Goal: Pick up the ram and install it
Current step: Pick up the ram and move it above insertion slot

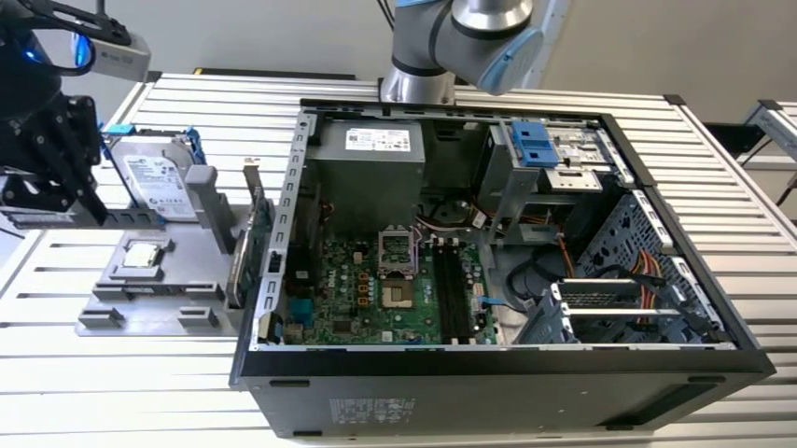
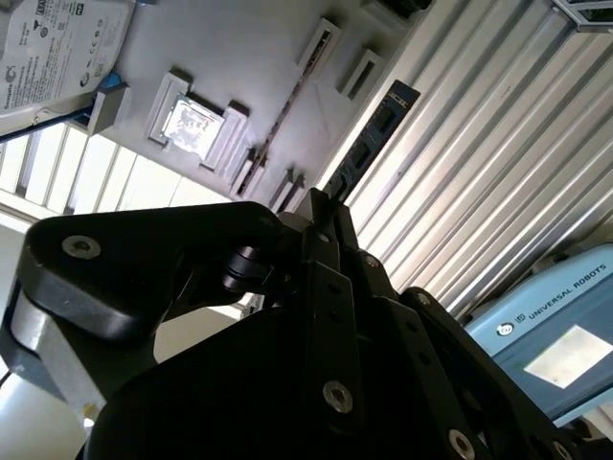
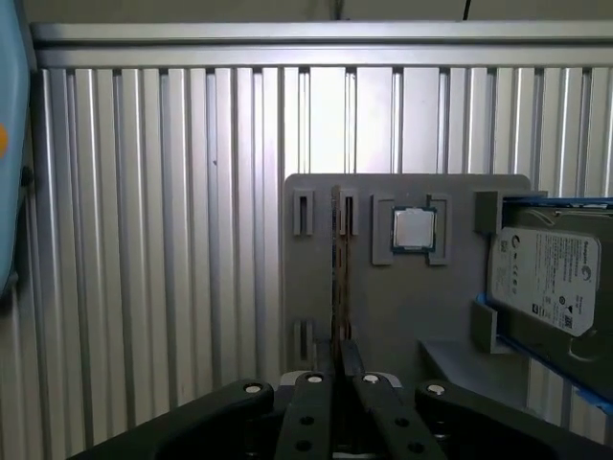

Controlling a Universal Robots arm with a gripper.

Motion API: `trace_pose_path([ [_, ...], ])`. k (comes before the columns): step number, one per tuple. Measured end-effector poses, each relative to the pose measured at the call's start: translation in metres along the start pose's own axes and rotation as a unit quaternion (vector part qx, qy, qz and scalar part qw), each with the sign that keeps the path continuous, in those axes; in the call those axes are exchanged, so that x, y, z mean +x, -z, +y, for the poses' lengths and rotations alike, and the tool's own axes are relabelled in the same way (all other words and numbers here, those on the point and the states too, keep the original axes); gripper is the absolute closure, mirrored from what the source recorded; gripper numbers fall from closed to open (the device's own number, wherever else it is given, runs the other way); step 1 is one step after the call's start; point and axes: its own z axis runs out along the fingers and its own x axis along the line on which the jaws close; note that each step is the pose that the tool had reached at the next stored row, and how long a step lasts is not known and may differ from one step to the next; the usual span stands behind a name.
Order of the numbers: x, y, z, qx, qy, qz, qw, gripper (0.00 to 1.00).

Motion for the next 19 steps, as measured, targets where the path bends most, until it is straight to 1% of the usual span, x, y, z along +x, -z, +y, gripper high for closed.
trace_pose_path([
  [12, -0.0022, 0.0121, -0.0002, 0.0000, 0.000, 0.0000, 1.0000, 1.00],
  [14, -0.0023, 0.0131, -0.0002, 0.0001, 0.000, -0.0001, 1.0000, 1.00],
  [19, -0.0024, 0.0133, -0.0002, 0.0000, 0.000, 0.0001, 1.0000, 1.00],
])
